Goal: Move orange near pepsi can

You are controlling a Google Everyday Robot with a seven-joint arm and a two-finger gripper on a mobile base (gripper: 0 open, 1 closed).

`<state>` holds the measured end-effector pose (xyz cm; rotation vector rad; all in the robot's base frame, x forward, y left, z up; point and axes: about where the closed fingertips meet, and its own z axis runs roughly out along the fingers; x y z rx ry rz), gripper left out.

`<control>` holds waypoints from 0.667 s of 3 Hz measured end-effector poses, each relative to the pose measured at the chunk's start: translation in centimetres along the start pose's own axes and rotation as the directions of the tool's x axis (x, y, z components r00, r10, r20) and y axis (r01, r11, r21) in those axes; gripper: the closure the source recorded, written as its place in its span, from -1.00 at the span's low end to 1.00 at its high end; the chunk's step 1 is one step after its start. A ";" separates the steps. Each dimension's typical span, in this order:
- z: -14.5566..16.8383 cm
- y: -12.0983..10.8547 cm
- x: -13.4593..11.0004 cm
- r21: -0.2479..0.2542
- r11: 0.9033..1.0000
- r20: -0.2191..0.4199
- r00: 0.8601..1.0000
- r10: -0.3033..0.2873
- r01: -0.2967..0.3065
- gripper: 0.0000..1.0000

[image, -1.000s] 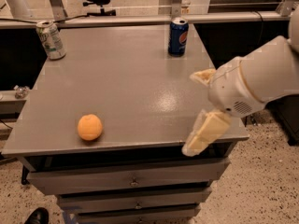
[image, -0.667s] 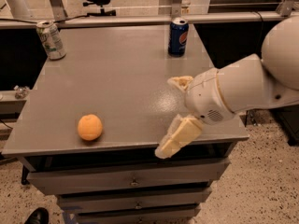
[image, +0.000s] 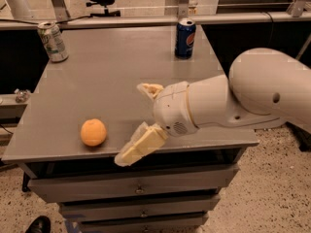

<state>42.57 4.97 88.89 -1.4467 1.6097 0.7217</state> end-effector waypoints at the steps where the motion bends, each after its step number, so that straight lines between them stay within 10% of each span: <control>1: 3.4 0.8 -1.3 -0.021 1.000 0.075 0.997 0.009 -0.008 -1.00; 2: 6.0 1.5 -1.2 -0.041 0.999 0.115 0.993 0.034 -0.029 -1.00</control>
Offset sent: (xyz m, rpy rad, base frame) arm 0.0003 0.0854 -0.0422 0.1825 0.0640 0.0329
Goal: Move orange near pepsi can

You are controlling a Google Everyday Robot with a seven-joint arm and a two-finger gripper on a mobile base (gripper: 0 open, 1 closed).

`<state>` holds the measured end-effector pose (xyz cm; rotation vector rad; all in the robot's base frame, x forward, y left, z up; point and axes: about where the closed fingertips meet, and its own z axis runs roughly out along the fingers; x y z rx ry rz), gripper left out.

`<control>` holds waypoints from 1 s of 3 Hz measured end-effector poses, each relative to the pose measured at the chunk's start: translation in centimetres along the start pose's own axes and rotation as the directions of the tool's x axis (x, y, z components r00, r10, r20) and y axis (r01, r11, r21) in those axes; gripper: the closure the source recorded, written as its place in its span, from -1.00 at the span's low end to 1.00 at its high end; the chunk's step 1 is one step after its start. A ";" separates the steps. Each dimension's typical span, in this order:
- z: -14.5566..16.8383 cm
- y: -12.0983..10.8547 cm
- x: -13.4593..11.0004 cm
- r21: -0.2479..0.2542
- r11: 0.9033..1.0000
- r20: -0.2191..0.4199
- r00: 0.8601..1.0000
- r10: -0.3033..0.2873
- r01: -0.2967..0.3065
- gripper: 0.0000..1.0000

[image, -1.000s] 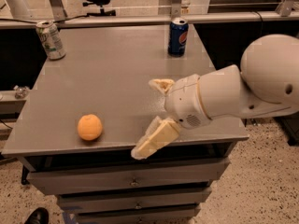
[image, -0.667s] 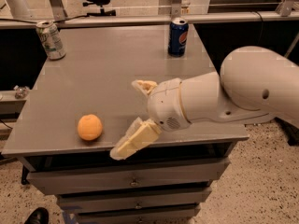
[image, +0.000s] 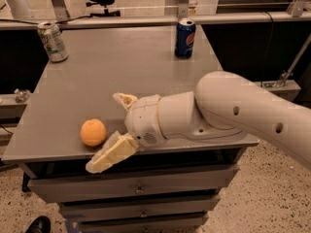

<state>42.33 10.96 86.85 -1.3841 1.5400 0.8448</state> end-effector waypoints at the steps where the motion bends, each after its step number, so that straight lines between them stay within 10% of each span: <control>1: 1.9 0.0 0.8 -0.003 1.000 0.022 0.999 0.028 -0.028 -1.00; 3: 3.3 -0.8 1.8 0.019 0.997 0.036 0.996 0.078 -0.078 -0.17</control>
Offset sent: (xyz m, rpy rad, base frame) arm 0.0223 0.0249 -0.0353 0.0671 0.0712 -0.0608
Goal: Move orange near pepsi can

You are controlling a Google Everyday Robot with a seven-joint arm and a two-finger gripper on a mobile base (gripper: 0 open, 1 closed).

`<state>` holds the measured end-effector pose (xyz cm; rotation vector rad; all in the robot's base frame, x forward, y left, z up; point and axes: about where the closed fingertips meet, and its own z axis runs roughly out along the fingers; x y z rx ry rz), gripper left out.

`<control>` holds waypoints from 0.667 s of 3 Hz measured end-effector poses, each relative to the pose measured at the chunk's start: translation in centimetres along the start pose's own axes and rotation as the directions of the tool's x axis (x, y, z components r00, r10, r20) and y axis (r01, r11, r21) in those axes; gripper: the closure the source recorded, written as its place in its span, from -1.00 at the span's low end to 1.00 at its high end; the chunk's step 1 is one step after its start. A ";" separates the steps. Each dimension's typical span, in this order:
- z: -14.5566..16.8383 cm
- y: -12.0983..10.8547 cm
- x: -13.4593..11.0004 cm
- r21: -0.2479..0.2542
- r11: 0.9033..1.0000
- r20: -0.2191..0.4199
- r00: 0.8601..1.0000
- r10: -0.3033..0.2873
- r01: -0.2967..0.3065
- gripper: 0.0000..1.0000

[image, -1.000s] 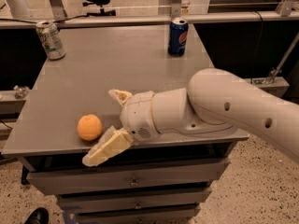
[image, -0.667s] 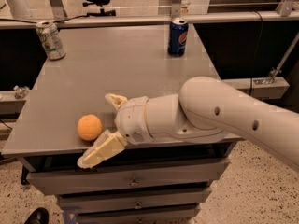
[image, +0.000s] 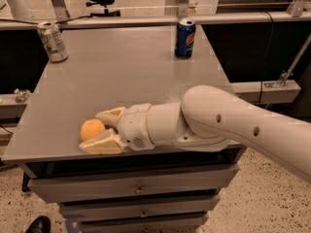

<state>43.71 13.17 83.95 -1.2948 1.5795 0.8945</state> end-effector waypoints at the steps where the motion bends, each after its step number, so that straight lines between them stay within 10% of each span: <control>1: -0.2 -0.4 0.3 0.014 1.000 -0.002 1.000 0.017 -0.017 0.28; 2: -0.7 -1.1 0.3 0.035 0.999 -0.009 1.000 0.025 -0.025 0.74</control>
Offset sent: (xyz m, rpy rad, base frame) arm 0.0200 -0.0211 0.0002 -0.0133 0.0221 -0.0777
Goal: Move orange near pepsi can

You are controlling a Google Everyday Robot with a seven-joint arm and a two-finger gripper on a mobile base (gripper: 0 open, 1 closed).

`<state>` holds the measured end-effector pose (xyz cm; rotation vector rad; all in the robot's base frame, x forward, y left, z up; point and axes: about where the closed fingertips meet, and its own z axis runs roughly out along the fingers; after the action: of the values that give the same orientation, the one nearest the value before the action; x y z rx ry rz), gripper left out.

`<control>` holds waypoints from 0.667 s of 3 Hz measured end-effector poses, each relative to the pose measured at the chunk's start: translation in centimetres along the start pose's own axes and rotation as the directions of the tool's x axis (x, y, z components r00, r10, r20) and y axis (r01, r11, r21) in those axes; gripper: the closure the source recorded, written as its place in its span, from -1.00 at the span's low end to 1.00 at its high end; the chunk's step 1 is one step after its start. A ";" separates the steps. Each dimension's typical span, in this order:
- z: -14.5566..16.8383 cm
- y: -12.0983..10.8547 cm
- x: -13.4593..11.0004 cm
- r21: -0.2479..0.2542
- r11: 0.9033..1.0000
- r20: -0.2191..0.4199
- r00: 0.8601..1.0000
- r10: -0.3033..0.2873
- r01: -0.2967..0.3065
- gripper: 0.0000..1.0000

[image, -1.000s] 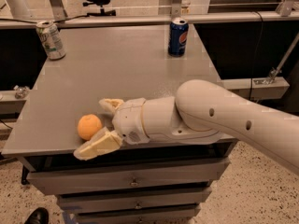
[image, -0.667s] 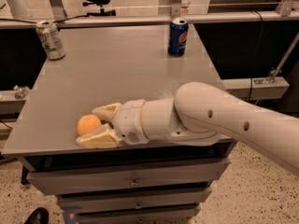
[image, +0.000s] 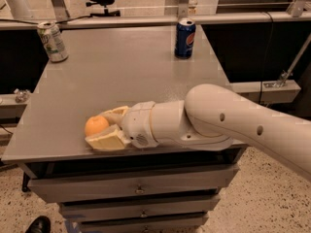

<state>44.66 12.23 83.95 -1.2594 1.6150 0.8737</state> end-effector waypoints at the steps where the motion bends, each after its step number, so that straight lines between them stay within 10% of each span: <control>1: -1.6 -1.7 -0.6 0.040 0.999 -0.010 1.000 -0.009 0.009 1.00; 2: -5.2 -5.6 -2.3 0.127 0.991 -0.005 1.000 -0.031 0.031 1.00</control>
Offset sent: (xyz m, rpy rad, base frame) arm 0.0855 -0.0986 0.0687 -0.0230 -0.1218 -0.2009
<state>49.23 7.01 87.88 -1.1936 1.6229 0.7385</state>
